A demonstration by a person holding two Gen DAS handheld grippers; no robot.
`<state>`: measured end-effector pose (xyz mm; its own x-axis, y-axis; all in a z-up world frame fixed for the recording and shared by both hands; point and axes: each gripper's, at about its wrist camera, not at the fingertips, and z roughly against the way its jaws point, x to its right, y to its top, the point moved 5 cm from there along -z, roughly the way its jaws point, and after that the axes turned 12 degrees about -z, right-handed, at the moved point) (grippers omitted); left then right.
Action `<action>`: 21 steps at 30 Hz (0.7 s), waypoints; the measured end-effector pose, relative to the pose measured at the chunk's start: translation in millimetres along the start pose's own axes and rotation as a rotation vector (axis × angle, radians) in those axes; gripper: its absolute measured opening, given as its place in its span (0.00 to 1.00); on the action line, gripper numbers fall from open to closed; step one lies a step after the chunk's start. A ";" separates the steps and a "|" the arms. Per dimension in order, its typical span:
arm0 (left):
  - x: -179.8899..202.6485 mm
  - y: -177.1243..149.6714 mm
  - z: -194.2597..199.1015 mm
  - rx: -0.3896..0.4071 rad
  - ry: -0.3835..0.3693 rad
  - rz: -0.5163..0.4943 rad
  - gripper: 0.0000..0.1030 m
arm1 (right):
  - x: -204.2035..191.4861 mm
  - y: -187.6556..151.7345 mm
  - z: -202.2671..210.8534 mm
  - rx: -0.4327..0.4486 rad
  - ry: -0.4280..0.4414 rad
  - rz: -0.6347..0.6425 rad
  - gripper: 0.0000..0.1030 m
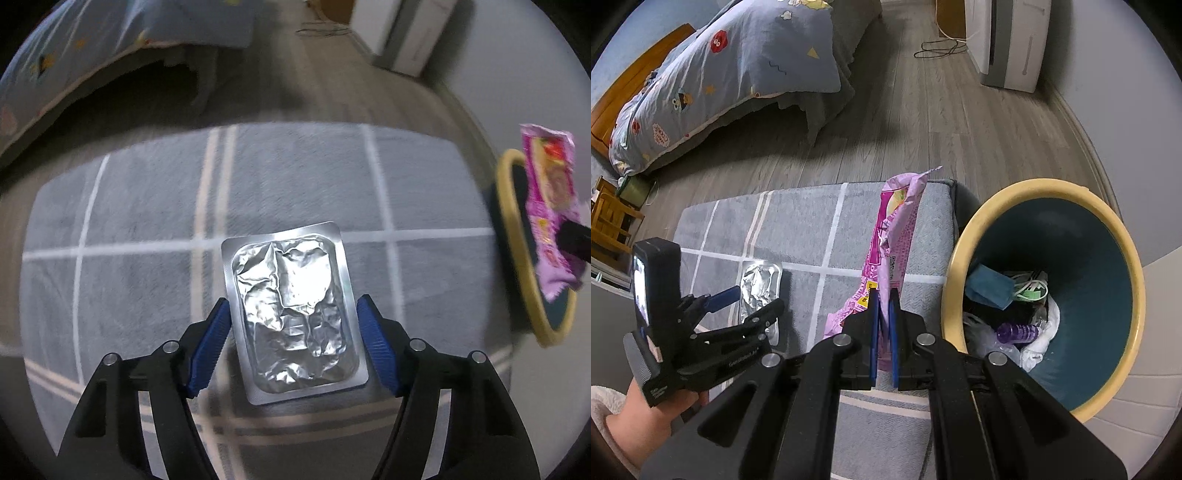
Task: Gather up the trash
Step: 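Grasp the pink snack wrapper with the right gripper while the left grasps the silver blister pack, then carry the pink wrapper and silver blister pack over the bin with both grippers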
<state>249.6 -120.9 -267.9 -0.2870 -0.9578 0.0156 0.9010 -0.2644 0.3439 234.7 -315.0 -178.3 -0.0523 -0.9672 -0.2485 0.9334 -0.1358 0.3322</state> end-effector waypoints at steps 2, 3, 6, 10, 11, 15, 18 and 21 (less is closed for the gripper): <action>9.8 3.5 7.1 0.022 0.004 -0.045 0.68 | 2.1 2.4 4.1 0.009 0.004 -0.009 0.05; 14.5 6.3 11.2 0.036 0.007 -0.075 0.68 | 3.4 3.5 6.2 0.013 0.007 -0.014 0.05; 26.9 13.8 22.0 0.073 0.013 -0.145 0.68 | 6.1 5.2 12.3 0.025 0.007 -0.021 0.05; 38.0 20.3 41.5 0.136 0.033 -0.216 0.68 | 11.7 5.3 21.2 0.041 0.005 -0.035 0.05; 41.6 24.5 42.4 0.143 0.031 -0.219 0.68 | 13.8 5.4 23.3 0.044 0.004 -0.038 0.05; 44.2 24.8 57.3 0.179 0.019 -0.225 0.68 | 21.9 5.6 31.6 0.059 -0.001 -0.054 0.05; 49.9 29.6 65.0 0.196 0.008 -0.221 0.68 | 29.2 6.2 38.1 0.070 -0.005 -0.069 0.05; 53.7 31.7 74.1 0.212 0.006 -0.228 0.68 | 36.0 7.6 43.4 0.082 -0.011 -0.081 0.05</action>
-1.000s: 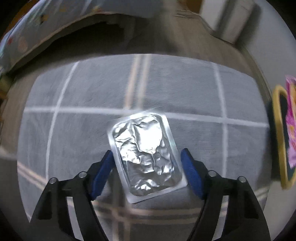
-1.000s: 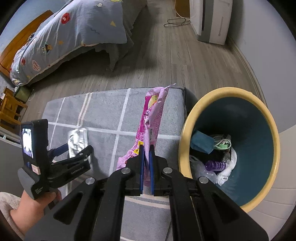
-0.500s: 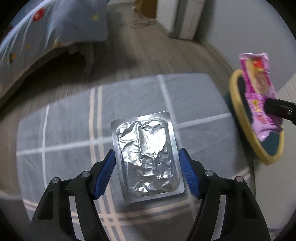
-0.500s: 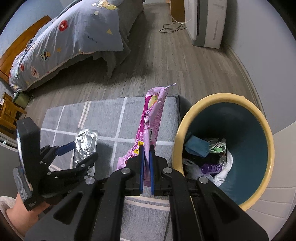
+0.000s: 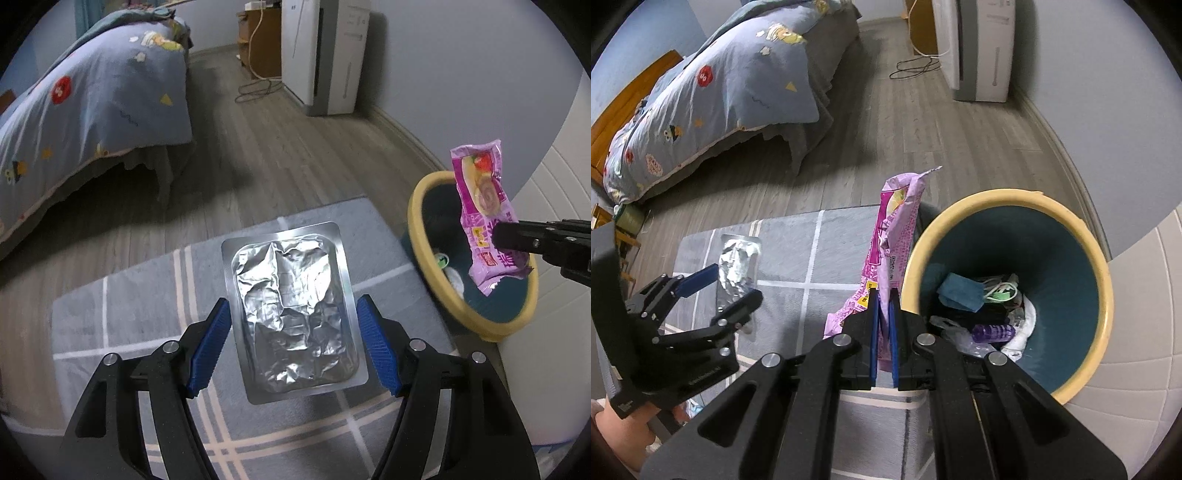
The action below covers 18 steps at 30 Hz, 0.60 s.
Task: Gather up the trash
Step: 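Carry the pink wrapper and silver blister pack over the bin with both grippers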
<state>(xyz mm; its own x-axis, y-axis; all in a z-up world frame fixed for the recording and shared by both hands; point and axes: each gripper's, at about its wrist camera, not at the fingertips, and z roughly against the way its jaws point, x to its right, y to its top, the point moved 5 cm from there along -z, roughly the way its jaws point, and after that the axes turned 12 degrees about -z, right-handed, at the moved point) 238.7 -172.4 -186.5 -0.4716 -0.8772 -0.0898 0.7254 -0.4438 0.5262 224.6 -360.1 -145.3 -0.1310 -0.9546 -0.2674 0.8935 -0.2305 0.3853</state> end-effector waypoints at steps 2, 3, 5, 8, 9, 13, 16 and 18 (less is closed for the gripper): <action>4.4 0.3 6.7 0.010 -0.007 -0.005 0.68 | 6.8 3.3 4.2 0.012 -0.017 -0.002 0.05; 7.3 2.1 10.9 0.015 -0.021 -0.009 0.68 | 9.8 4.4 6.7 0.020 -0.024 -0.005 0.05; 5.8 9.6 12.8 0.026 -0.043 -0.024 0.68 | 20.8 9.6 12.9 0.035 -0.040 -0.025 0.05; 21.8 16.8 23.2 0.042 -0.078 -0.074 0.68 | 42.6 18.6 21.5 0.058 -0.056 -0.073 0.05; 26.9 19.4 27.0 0.044 -0.089 -0.086 0.68 | 50.0 20.4 23.3 0.064 -0.058 -0.091 0.05; 51.0 25.5 31.0 0.047 -0.125 -0.152 0.68 | 87.3 22.0 22.6 0.061 -0.076 -0.185 0.05; 69.0 30.4 31.2 0.052 -0.209 -0.162 0.68 | 103.9 18.3 18.0 0.036 -0.081 -0.230 0.05; 79.5 35.3 29.2 0.047 -0.236 -0.185 0.68 | 112.1 16.1 17.6 0.031 -0.092 -0.243 0.05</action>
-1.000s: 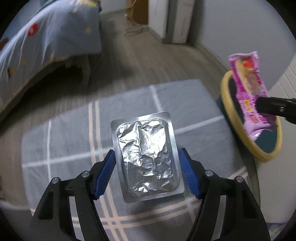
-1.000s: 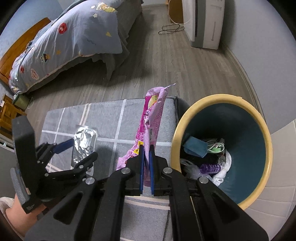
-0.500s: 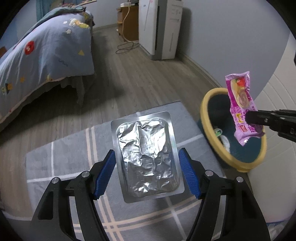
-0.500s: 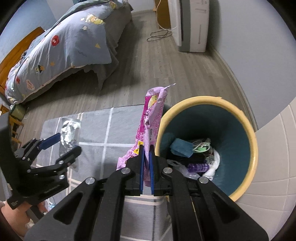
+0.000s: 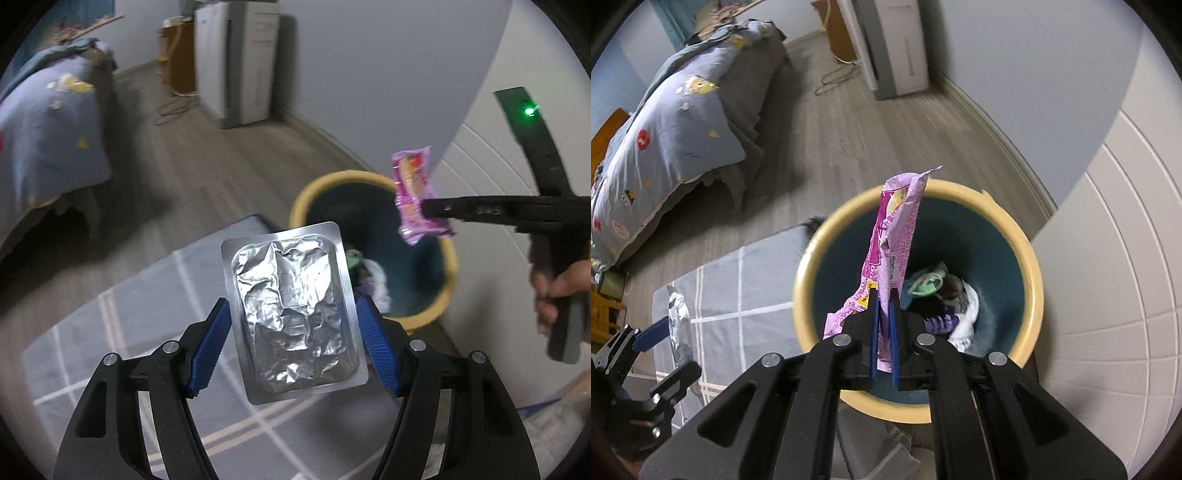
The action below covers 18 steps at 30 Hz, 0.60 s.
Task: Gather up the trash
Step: 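Carry the pink wrapper and silver blister pack over the bin with both grippers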
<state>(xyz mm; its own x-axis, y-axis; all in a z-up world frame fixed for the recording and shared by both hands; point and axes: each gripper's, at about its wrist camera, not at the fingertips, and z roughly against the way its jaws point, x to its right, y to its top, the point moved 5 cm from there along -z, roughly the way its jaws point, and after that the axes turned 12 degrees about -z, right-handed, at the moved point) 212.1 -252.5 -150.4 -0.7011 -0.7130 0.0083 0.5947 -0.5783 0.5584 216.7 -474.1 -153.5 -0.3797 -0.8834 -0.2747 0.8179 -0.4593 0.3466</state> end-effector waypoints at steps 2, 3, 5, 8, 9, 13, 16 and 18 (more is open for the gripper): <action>11.1 5.0 -5.0 -0.013 0.002 -0.043 0.68 | 6.2 -0.1 0.1 0.002 -0.009 -0.009 0.05; 17.1 8.4 -8.7 -0.021 0.006 -0.075 0.68 | 8.4 0.1 -0.3 0.003 -0.012 -0.013 0.05; 24.1 13.6 -13.0 -0.031 0.008 -0.111 0.68 | 11.9 -2.2 -1.3 -0.001 -0.018 -0.015 0.05; 31.2 22.8 -20.7 -0.050 0.010 -0.141 0.68 | 18.2 -3.8 -5.1 -0.012 -0.027 -0.022 0.05; 32.3 25.9 -21.4 -0.052 0.009 -0.142 0.68 | 20.7 -4.1 -5.8 -0.015 -0.028 -0.029 0.05; 37.7 33.2 -27.8 -0.068 0.001 -0.127 0.68 | 26.9 -3.2 -6.2 -0.017 -0.021 -0.058 0.05; 39.3 34.9 -35.7 -0.084 -0.001 -0.121 0.68 | 27.0 -2.0 -5.4 -0.011 -0.016 -0.062 0.05; 39.5 34.8 -40.5 -0.092 -0.011 -0.108 0.68 | 25.7 -2.5 -6.1 -0.012 -0.015 -0.062 0.05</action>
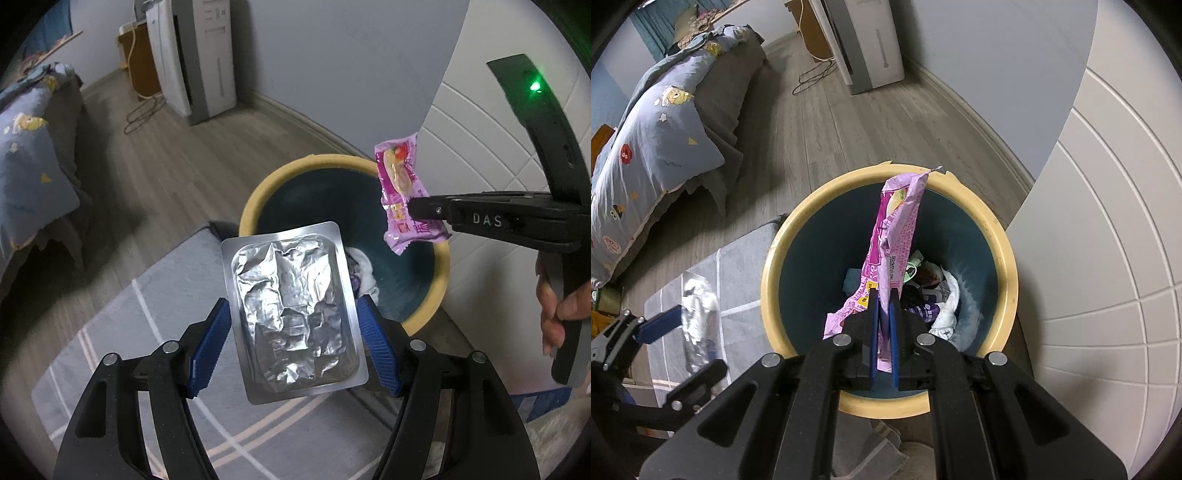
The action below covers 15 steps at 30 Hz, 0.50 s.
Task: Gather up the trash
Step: 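Carry the pink wrapper and silver blister pack over the bin with both grippers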
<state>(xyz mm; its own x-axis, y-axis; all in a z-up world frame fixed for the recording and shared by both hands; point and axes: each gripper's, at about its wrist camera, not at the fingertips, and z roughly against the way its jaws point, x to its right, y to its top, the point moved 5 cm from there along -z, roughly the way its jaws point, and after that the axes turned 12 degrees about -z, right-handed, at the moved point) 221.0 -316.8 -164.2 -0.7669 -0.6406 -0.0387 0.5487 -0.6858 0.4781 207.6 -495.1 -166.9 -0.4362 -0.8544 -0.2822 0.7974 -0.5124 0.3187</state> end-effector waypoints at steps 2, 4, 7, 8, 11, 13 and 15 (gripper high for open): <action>0.5 -1.2 -4.0 -0.008 -0.004 0.010 0.68 | 1.5 -0.3 -1.6 -0.002 -0.004 -0.001 0.05; 1.7 -1.3 -7.6 -0.017 -0.004 0.015 0.68 | 3.6 -0.1 -3.3 -0.006 -0.005 -0.007 0.05; 3.0 0.6 -12.6 -0.030 0.002 0.008 0.68 | 7.5 0.2 -6.0 -0.009 -0.010 -0.021 0.05; 3.5 1.8 -13.8 -0.031 0.007 0.005 0.68 | 9.3 0.2 -7.9 -0.015 -0.010 -0.028 0.05; 2.0 7.2 -17.3 -0.024 0.010 0.008 0.68 | 13.7 0.3 -11.6 -0.024 -0.004 -0.043 0.05; -0.9 9.7 -20.4 -0.016 0.004 0.030 0.68 | 17.1 -0.1 -14.0 -0.030 -0.004 -0.053 0.05; -4.2 12.0 -24.9 -0.012 0.009 0.044 0.69 | 22.2 -0.3 -16.6 -0.036 -0.009 -0.063 0.05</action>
<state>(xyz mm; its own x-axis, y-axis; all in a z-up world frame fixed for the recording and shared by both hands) 239.1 -330.9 -180.2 -0.7390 -0.6733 -0.0254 0.5858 -0.6607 0.4693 204.6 -512.4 -188.3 -0.4900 -0.8213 -0.2922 0.7824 -0.5622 0.2679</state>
